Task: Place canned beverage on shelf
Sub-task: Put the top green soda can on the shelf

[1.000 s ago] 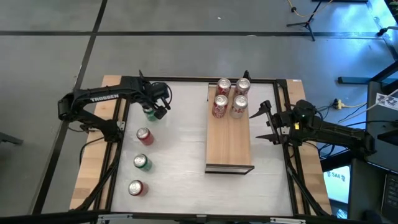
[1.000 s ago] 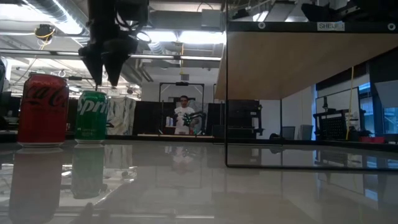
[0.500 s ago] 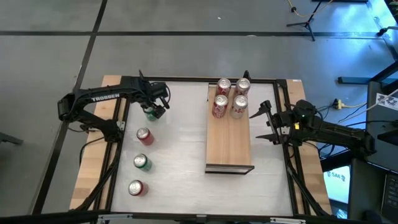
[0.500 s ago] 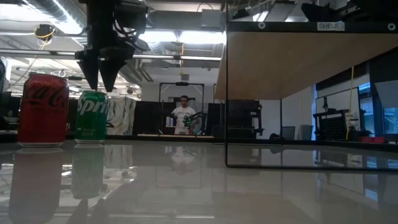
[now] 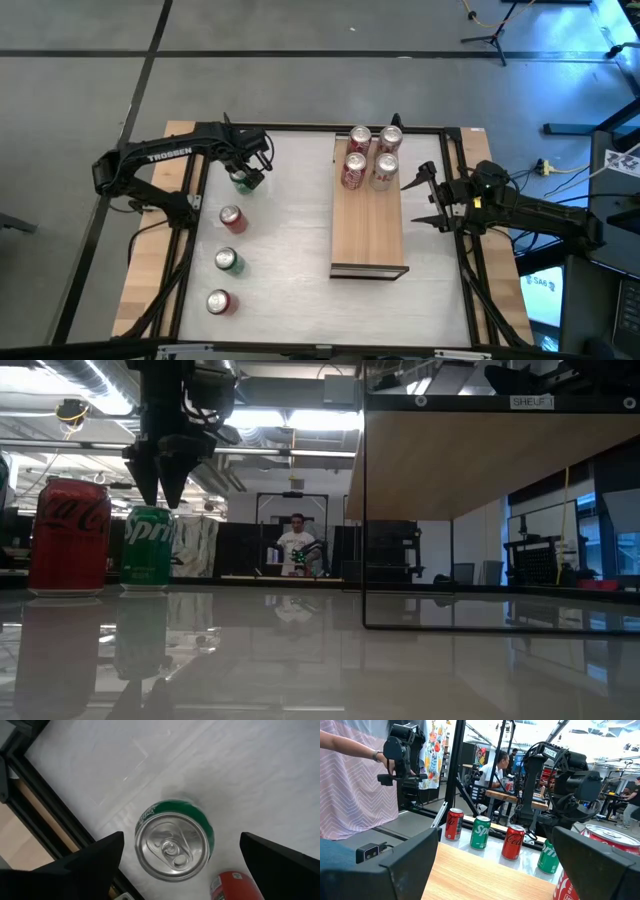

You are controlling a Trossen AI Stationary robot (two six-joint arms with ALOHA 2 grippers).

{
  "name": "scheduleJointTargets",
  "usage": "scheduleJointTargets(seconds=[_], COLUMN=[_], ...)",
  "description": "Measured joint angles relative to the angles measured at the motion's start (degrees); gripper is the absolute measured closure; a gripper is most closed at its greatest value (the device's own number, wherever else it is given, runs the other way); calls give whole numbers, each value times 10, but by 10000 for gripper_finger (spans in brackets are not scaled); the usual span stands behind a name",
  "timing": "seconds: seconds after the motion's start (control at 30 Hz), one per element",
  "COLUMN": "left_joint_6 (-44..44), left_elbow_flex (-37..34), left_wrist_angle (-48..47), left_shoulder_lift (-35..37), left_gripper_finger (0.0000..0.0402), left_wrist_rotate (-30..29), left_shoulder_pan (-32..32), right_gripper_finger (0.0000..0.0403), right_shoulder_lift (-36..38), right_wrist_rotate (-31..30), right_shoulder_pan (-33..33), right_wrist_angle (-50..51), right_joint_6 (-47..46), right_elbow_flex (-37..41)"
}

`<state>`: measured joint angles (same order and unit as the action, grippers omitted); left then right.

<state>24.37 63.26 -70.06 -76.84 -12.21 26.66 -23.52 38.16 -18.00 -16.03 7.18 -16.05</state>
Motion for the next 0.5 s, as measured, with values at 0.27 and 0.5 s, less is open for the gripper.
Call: scheduleJointTargets(seconds=[0.27, 0.5], left_joint_6=[-25, -25], left_elbow_flex=[0, -4], left_wrist_angle=[0, 5], left_shoulder_lift=[0, 0], left_gripper_finger=[14, 14], left_wrist_rotate=[13, 14], left_shoulder_pan=[15, 15], right_gripper_finger=[17, 17], right_shoulder_lift=[0, 0], right_wrist_rotate=[0, 0], right_shoulder_pan=[0, 0], right_wrist_angle=[1, 1], right_joint_6=[0, 2], right_elbow_flex=[0, 0])
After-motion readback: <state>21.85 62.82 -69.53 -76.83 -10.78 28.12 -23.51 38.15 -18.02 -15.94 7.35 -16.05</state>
